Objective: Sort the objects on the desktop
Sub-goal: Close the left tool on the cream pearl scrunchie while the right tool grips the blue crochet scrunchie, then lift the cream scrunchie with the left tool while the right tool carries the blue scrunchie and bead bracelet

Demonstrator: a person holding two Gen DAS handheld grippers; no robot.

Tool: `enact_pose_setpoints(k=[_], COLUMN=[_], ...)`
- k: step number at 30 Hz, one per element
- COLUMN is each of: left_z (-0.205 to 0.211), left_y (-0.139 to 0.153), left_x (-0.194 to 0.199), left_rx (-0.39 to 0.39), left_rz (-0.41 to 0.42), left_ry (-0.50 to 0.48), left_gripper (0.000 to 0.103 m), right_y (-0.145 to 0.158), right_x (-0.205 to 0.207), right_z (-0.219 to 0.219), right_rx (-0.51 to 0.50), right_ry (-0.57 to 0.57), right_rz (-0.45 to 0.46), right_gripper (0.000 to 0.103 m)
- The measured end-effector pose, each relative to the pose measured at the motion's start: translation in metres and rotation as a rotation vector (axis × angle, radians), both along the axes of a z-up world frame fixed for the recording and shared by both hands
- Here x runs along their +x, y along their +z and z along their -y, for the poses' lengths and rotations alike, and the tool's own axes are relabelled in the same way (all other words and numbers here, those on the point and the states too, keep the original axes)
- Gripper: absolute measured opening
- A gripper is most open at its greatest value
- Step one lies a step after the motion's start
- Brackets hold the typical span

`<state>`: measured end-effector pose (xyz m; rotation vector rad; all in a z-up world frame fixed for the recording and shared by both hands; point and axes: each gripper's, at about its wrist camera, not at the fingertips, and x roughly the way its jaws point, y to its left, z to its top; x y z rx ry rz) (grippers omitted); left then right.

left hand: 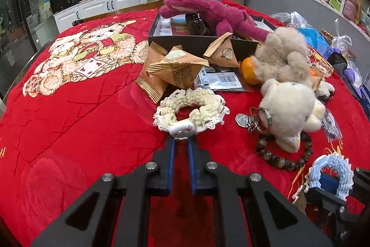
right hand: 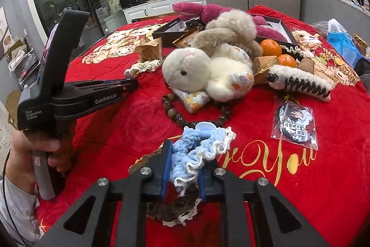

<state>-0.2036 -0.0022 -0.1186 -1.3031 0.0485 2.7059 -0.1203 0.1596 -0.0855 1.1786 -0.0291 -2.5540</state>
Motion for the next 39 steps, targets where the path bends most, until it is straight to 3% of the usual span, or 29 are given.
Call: enact_pose_setpoints(k=[17,39], left_z=[-0.002,0.003], left_y=[0.015,0.09], left_x=[0.022,0.09], left_rx=[0.001,0.027], left_rz=[-0.034,-0.212], left_ry=[-0.005,-0.024], left_gripper=[0.011,0.011], right_y=[0.015,0.061], right_x=[0.011,0.046], right_z=[0.006,0.021], right_rx=[0.071,0.101], right_ry=[-0.04,-0.053], right_rz=[-0.032,-0.142], right_gripper=[0.019,0.019])
